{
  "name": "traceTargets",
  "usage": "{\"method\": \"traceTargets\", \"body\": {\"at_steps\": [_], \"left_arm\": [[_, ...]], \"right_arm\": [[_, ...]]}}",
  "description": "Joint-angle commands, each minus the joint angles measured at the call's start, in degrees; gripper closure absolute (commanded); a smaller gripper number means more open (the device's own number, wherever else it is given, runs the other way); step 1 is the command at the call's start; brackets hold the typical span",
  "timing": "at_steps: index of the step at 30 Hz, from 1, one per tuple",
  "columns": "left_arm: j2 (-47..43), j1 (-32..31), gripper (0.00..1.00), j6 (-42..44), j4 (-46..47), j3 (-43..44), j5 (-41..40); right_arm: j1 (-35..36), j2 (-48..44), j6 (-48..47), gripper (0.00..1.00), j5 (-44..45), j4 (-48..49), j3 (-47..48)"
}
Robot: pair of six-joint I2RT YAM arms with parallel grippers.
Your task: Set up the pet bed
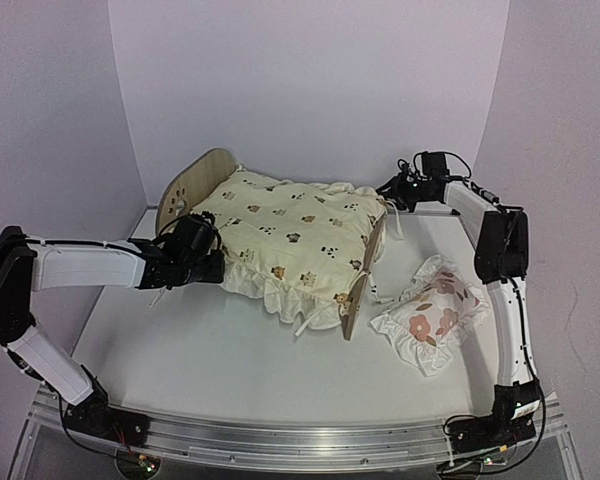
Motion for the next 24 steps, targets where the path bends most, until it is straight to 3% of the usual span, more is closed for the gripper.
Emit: {"method": "traceTargets", "body": {"at_steps": [1,10,14,24], "left_arm": [[4.64,3.1,0.63,1.84,4.52,2.28,2.87],[7.77,7.74,0.64,4.2,7.69,3.76,5.33],[8.39,10.73,0.64,5.56,8.22,4.42,6.41],[6.29,13.4,0.64,5.54,7.12,2.29,4.65]], "right_arm": [[0.27,1.61,1.95,0.7,-12.3,4.17,2.61],[0.01,-3.29,5.9,0.72,-26.01,6.36,-9.45],[0.23,-9.76,3.23,0.72,-26.5,6.83,-22.07],[4.65,-21.97,-1.51,0.7,-26.89,7.23,-41.91]]}}
